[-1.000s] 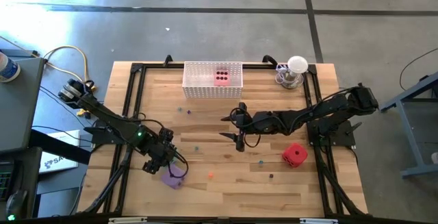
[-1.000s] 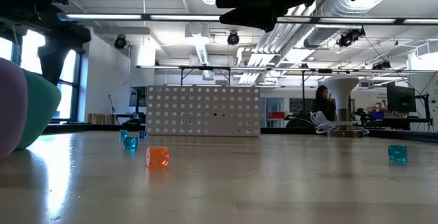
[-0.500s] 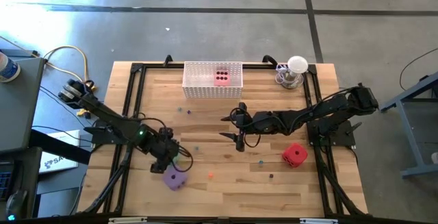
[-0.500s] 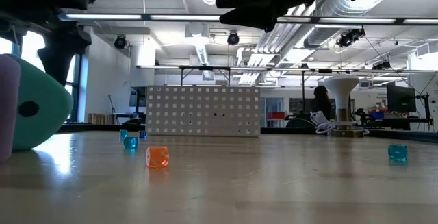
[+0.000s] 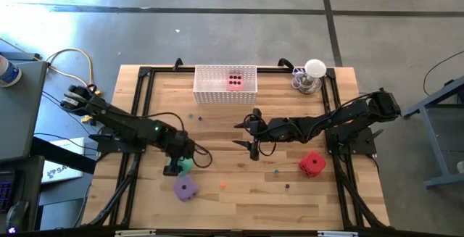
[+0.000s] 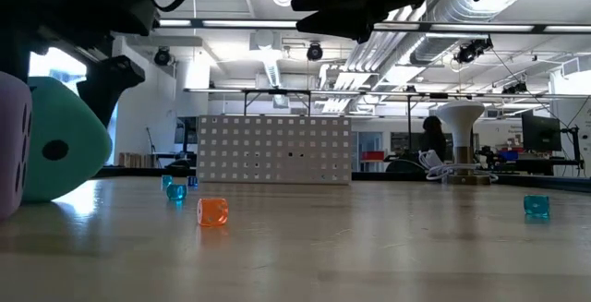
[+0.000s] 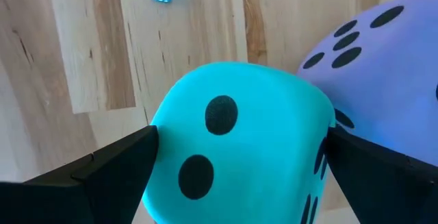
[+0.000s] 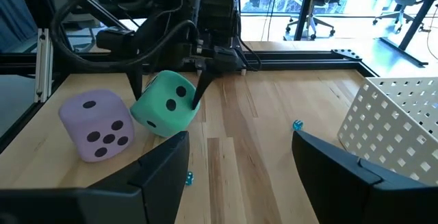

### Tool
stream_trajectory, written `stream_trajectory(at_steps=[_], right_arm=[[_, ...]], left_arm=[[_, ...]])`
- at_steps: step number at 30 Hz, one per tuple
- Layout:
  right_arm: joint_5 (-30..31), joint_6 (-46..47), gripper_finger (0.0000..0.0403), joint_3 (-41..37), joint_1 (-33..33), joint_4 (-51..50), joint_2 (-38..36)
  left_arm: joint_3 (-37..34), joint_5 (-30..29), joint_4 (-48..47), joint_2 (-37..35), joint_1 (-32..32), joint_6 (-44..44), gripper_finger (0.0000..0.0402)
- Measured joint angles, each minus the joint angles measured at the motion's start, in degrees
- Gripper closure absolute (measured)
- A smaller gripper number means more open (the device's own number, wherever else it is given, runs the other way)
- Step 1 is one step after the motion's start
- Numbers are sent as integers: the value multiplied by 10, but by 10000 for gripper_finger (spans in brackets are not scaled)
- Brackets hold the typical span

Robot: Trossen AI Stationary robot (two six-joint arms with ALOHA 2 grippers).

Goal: Pick & Place Dice
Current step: Put the large light green dice into the white basket

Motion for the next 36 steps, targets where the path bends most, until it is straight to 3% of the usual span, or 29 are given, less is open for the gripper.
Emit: stream_trajectory(at_steps=[17, 27, 36], right_arm=[[-18, 0, 153, 0, 0, 0, 0], [-17, 0, 153, 0, 0, 0, 0], [-17, 0, 153, 0, 0, 0, 0]], left_arm=[[-56, 44, 109, -1, 42, 1, 4], [-60, 84, 133, 0, 61, 29, 84], [-58, 115, 145, -2, 68, 65, 94]])
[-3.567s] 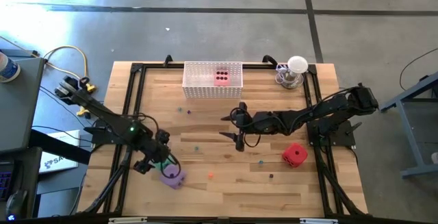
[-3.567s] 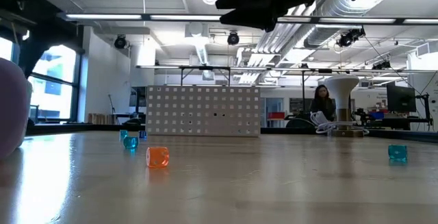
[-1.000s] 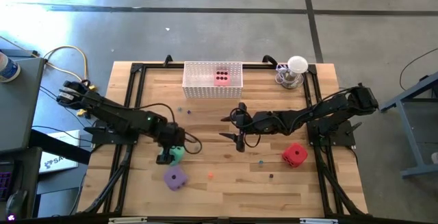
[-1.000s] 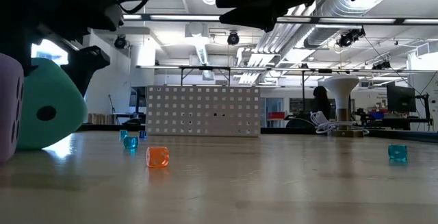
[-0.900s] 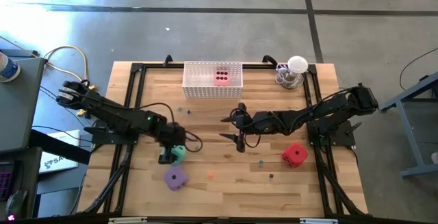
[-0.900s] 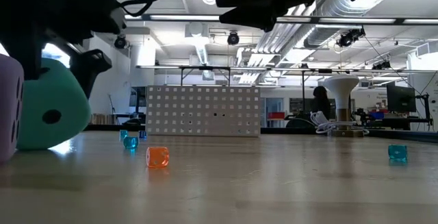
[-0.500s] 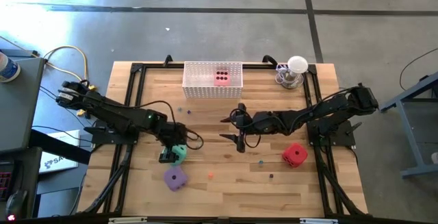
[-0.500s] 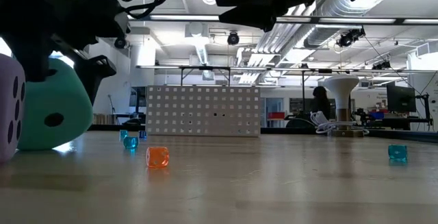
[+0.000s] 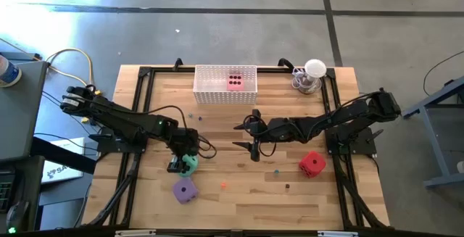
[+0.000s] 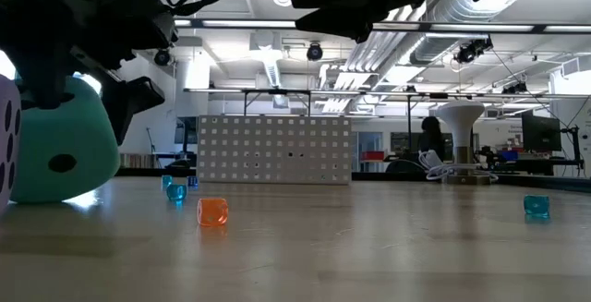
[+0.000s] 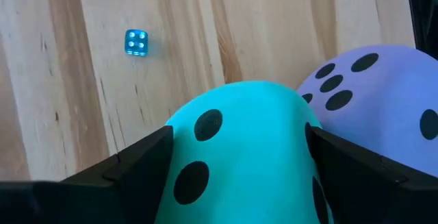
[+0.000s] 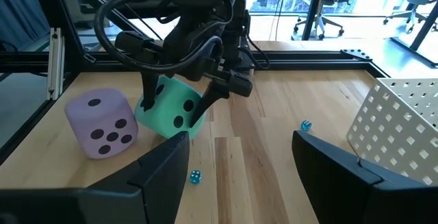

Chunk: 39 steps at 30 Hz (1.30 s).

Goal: Pick & Place Dice
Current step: Put the large light green dice into the white basket

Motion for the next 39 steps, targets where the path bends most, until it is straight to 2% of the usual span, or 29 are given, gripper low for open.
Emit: stream_trajectory(at_steps=[5, 15, 20, 23, 28, 34, 39], right_arm=[[0, 0, 153, 0, 0, 0, 0], [0, 0, 153, 0, 0, 1, 0], [0, 0, 153, 0, 0, 1, 0], [0, 0, 153, 0, 0, 1, 0], [0, 0, 153, 0, 0, 1, 0], [0, 0, 153, 0, 0, 0, 0], [0, 0, 153, 0, 0, 0, 0]], left_arm=[[26, -4, -12, -8, -4, 22, 95], [133, -90, -131, -39, -14, 72, 101], [213, -157, -182, -41, -9, 104, 129], [247, -159, -207, -40, 2, 111, 155], [257, -165, -220, -41, 5, 84, 183], [257, -231, -220, -41, 4, -17, 185], [257, -237, -225, -38, 5, -7, 176]])
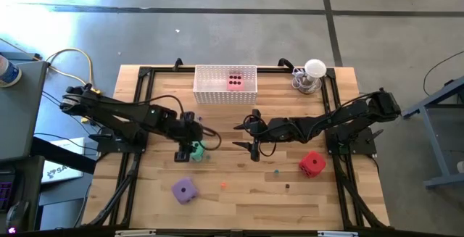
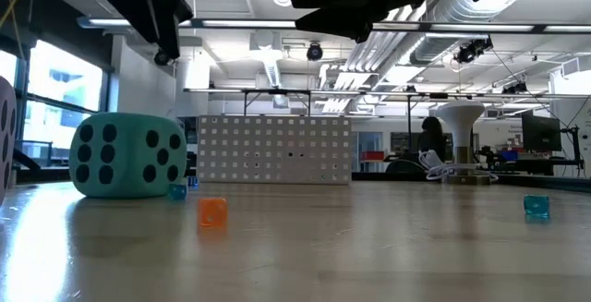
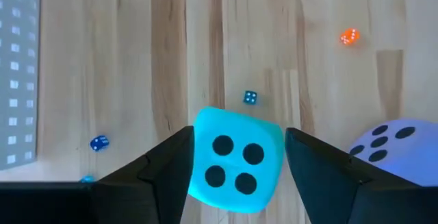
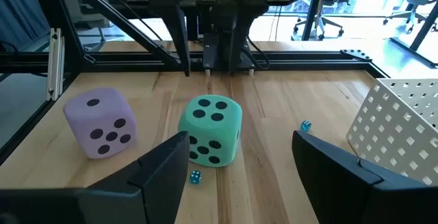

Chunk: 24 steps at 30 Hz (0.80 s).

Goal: Pick & Place Dice
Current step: Put the large light green dice into the white basket

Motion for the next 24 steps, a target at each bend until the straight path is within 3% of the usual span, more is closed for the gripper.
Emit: stream_trajectory(at_steps=[4, 11, 24], right_arm=[[0, 0, 153, 0, 0, 0, 0], [0, 0, 153, 0, 0, -1, 0], [0, 0, 153, 0, 0, -2, 0]], left_arm=[[0, -17, -2, 1, 0, -13, 131], [-2, -26, -6, 6, 0, -10, 15], [-5, 29, -6, 41, 9, 38, 21]])
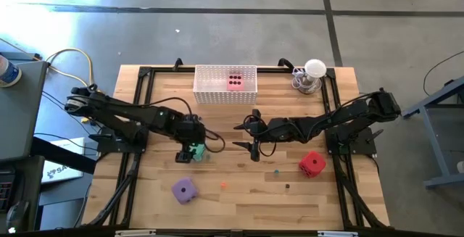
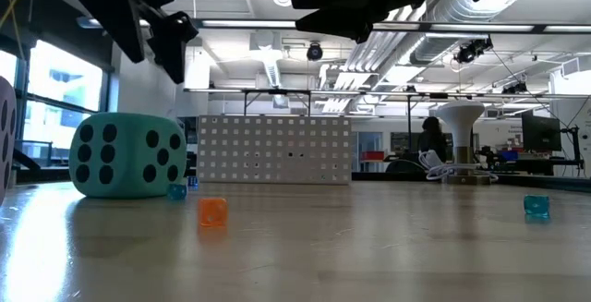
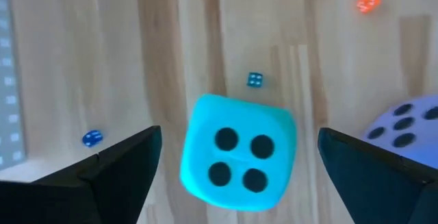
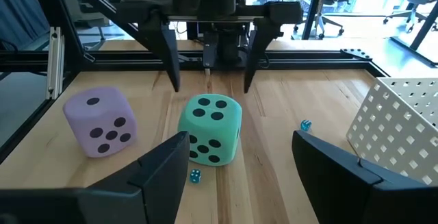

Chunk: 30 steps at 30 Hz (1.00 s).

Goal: Pick & Place Dice
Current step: Put the large light green dice into the white basket

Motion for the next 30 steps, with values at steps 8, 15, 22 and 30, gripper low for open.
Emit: stream_trajectory(at_steps=[8, 15, 22, 30], right_arm=[[0, 0, 153, 0, 0, 0, 0], [0, 0, 153, 0, 0, 0, 0], [0, 0, 153, 0, 0, -1, 0], [0, 0, 153, 0, 0, -2, 0]], left_arm=[[0, -8, 17, 0, -4, -2, 22], [0, -75, 19, 0, -24, -19, 17], [0, -123, 17, 0, -42, -39, 2], [-1, -104, -48, 0, -43, 1, 2]])
